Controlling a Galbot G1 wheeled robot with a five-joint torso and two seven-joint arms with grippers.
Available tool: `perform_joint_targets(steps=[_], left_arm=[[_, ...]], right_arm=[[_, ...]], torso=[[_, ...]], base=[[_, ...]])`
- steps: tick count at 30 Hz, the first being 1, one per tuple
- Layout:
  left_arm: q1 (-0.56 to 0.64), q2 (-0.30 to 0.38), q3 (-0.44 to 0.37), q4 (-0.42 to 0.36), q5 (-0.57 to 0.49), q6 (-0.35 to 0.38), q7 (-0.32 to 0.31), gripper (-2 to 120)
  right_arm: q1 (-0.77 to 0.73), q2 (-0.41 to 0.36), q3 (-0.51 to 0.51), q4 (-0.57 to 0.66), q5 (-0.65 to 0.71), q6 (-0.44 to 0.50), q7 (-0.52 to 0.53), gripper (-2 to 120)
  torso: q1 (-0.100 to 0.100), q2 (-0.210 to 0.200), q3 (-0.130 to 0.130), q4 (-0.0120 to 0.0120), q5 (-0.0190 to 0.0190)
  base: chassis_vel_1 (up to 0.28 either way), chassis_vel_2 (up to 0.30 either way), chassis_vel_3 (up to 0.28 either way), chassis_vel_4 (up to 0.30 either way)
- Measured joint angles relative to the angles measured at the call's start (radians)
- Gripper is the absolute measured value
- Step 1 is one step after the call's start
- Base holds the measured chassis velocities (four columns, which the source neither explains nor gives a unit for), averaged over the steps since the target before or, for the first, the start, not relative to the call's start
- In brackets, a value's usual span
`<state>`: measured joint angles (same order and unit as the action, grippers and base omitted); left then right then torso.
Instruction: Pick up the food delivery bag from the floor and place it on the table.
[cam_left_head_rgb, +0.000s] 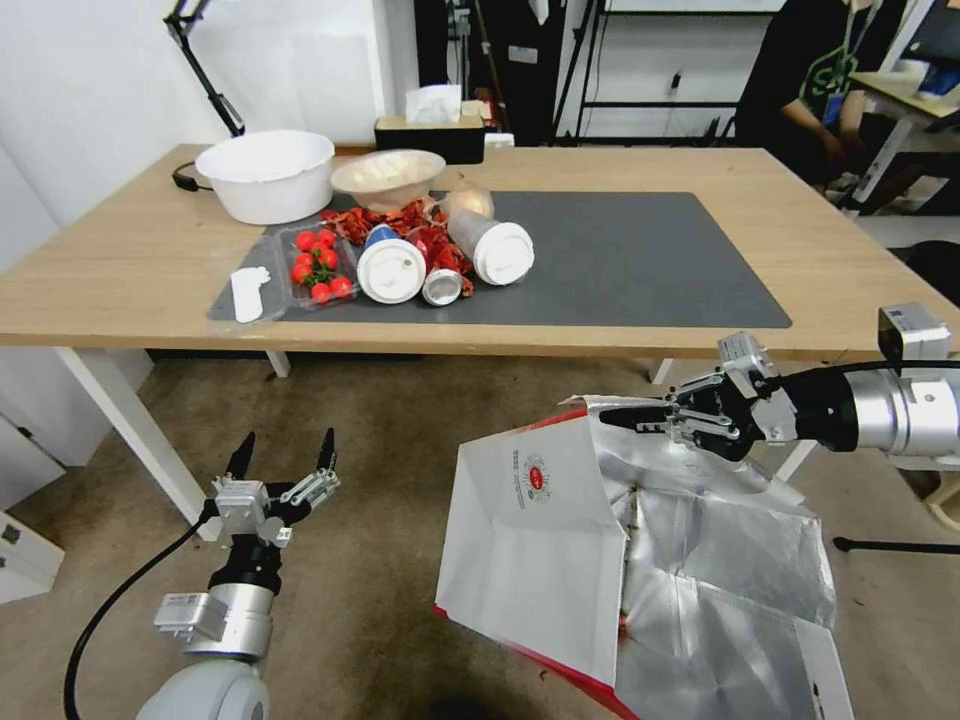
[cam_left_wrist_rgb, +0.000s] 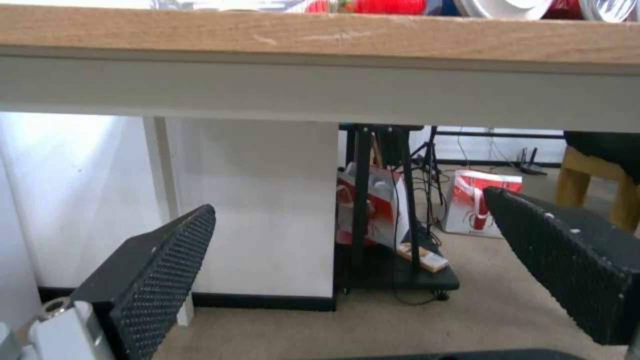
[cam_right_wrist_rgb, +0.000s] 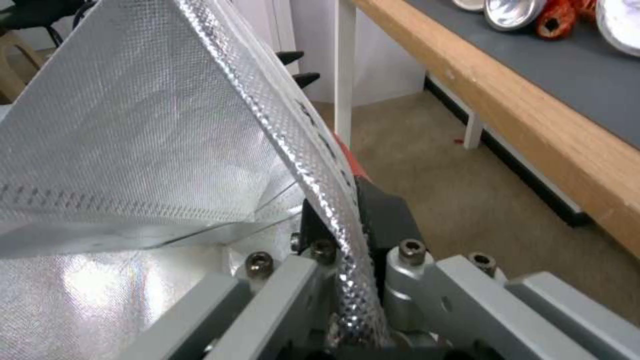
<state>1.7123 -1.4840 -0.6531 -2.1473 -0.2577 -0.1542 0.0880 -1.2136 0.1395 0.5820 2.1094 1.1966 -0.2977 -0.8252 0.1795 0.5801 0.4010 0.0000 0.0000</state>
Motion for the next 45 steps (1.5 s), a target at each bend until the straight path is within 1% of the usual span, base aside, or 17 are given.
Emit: perform_joint_targets(steps=[17, 19, 23, 26, 27, 29, 30, 33, 39, 45], left_arm=[[-0.001, 0.001, -0.001, 0.001, -0.001, 0.002, 0.000, 100], [-0.002, 0.001, -0.001, 0.003, -0.001, 0.002, 0.000, 100], [-0.003, 0.001, 0.000, 0.004, -0.001, 0.002, 0.000, 100], [-0.003, 0.002, 0.000, 0.004, -0.001, 0.002, 0.000, 100], [-0.003, 0.002, 0.000, 0.004, -0.001, 0.002, 0.000, 100], [-0.002, 0.003, 0.000, 0.004, -0.001, 0.002, 0.000, 100], [-0.002, 0.003, 0.000, 0.004, -0.001, 0.002, 0.000, 100], [0.000, 0.003, 0.000, 0.003, -0.001, 0.002, 0.000, 100], [0.001, 0.003, 0.000, 0.002, -0.001, 0.001, 0.001, 100], [0.001, 0.003, 0.000, 0.002, -0.001, 0.000, 0.001, 100]], right_arm=[[-0.002, 0.006, -0.002, -0.003, -0.005, 0.001, -0.001, 0], [-0.002, 0.006, -0.002, -0.004, -0.005, 0.001, -0.001, 0], [-0.002, 0.006, -0.003, -0.005, -0.005, 0.001, -0.002, 0], [-0.008, 0.007, -0.003, -0.005, -0.008, 0.002, -0.002, 0], [-0.008, 0.007, -0.003, -0.005, -0.008, 0.002, -0.002, 0], [-0.010, 0.008, -0.003, -0.004, -0.008, 0.002, -0.002, 0], [-0.010, 0.008, -0.003, -0.004, -0.008, 0.002, -0.002, 0], [-0.010, 0.006, -0.003, -0.002, -0.008, 0.002, -0.002, 0], [-0.011, 0.004, -0.002, -0.001, -0.008, 0.002, -0.002, 0], [-0.015, 0.003, -0.001, 0.001, -0.009, 0.002, -0.002, 0]], torso=[[0.019, 0.049, 0.031, 0.0000, 0.0000], [0.025, 0.063, 0.038, 0.0000, 0.0000], [0.030, 0.076, 0.046, 0.0000, 0.0000], [0.042, 0.104, 0.062, -0.0001, 0.0000], [0.042, 0.104, 0.062, -0.0001, 0.0000], [0.050, 0.124, 0.075, 0.0000, 0.0000], [0.050, 0.124, 0.075, 0.0000, 0.0000], [0.058, 0.145, 0.087, 0.0000, 0.0000], [0.066, 0.165, 0.099, 0.0000, 0.0000], [0.079, 0.195, 0.116, 0.0000, 0.0000]], base=[[0.000, 0.000, 0.000, 0.000], [0.000, 0.000, 0.000, 0.000], [0.000, 0.000, 0.000, 0.000], [0.000, 0.000, 0.000, 0.000], [0.000, 0.000, 0.000, 0.000], [0.000, 0.000, 0.000, 0.000], [0.000, 0.000, 0.000, 0.000], [0.000, 0.000, 0.000, 0.000], [0.000, 0.000, 0.000, 0.000], [0.000, 0.000, 0.000, 0.000]])
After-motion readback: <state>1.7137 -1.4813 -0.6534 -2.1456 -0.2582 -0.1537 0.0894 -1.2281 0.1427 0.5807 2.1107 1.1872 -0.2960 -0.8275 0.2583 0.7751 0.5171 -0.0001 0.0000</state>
